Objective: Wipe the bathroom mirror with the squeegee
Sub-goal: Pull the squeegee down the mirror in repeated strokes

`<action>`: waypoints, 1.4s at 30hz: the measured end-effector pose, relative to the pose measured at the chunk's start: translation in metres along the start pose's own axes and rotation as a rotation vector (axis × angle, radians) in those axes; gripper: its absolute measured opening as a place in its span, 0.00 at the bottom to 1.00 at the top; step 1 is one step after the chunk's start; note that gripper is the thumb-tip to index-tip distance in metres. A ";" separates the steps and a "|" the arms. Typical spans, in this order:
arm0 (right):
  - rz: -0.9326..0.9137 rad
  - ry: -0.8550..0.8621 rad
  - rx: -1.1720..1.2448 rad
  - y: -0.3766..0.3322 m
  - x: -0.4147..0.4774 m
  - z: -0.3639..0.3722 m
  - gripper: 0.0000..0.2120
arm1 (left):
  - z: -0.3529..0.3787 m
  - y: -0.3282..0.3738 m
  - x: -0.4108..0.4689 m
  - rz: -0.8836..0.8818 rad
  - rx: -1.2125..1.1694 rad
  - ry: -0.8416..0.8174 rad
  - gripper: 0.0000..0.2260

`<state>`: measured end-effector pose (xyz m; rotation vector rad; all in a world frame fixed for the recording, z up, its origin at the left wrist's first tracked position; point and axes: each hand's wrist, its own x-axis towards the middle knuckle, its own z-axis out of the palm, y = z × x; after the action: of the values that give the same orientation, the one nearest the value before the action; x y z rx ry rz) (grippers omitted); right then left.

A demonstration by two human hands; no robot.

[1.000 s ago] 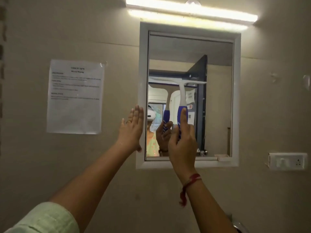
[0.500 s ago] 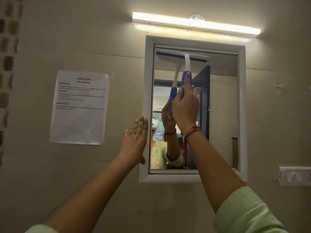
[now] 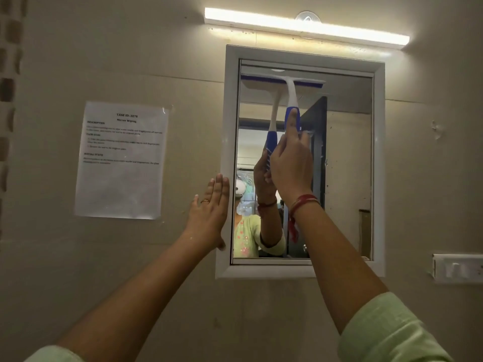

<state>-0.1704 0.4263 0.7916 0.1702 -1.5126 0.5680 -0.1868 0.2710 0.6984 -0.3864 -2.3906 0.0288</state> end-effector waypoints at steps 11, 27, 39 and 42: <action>0.003 -0.035 -0.071 -0.005 0.003 -0.011 0.27 | 0.000 0.000 -0.002 -0.003 -0.005 0.005 0.65; 0.027 -0.100 0.003 0.017 -0.099 -0.021 0.27 | 0.000 0.000 -0.003 0.009 -0.028 0.015 0.64; 0.072 -0.173 0.026 0.017 -0.152 -0.043 0.29 | -0.003 0.004 -0.005 -0.012 -0.008 0.015 0.65; 0.124 -0.240 0.035 0.022 -0.193 -0.051 0.31 | -0.002 0.002 -0.007 0.004 -0.021 0.023 0.65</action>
<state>-0.1270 0.4203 0.5961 0.1766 -1.7558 0.6924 -0.1801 0.2711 0.6955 -0.3990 -2.3694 0.0012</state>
